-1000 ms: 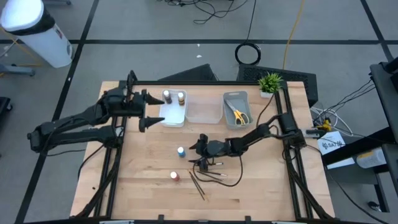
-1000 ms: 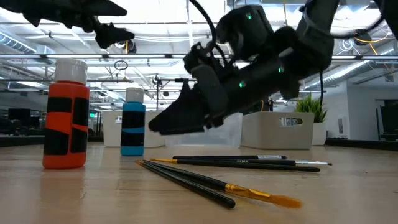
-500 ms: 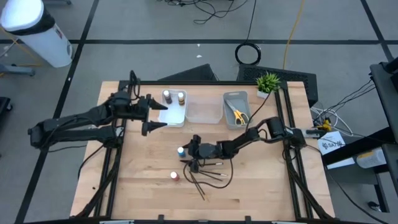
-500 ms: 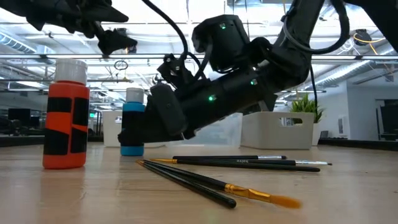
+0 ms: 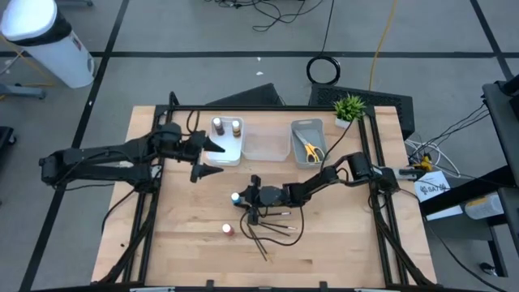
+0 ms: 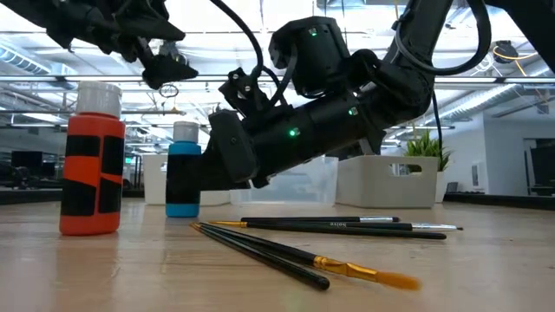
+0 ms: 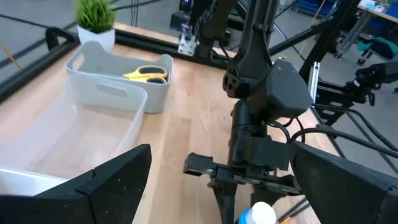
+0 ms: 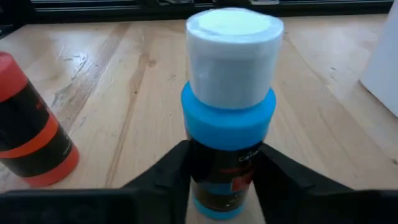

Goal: Pick & Place Paint Supplies
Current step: Put the blue paint bottle in the white bin

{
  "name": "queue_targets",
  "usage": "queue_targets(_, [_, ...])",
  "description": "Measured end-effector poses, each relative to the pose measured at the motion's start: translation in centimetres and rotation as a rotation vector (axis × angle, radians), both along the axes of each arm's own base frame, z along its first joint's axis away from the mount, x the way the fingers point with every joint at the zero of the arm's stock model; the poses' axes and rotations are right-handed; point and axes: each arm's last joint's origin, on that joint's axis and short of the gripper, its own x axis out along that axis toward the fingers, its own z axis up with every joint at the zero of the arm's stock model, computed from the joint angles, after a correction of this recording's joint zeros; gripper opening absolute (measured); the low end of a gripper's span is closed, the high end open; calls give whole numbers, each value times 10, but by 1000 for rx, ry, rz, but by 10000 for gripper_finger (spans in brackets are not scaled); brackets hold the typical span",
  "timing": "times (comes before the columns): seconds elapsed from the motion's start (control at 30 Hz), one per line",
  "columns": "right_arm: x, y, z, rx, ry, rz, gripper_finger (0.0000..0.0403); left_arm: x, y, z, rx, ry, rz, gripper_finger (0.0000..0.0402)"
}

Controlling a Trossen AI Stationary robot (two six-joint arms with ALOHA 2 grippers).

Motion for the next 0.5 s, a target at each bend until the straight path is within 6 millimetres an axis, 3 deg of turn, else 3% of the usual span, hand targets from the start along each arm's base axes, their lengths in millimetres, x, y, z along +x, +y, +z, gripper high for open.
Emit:
queue_targets(0.1, [0,0,0,-3,1,1,94,7,-1,-5,-39,24,-4,390])
queue_targets(0.3, [-3,0,12,-46,45,15,103,23,-11,-24,-141,139,-36,390])
queue_targets(0.5, [-5,-1,18,-52,81,13,101,41,-34,-43,-12,232,-109,390])
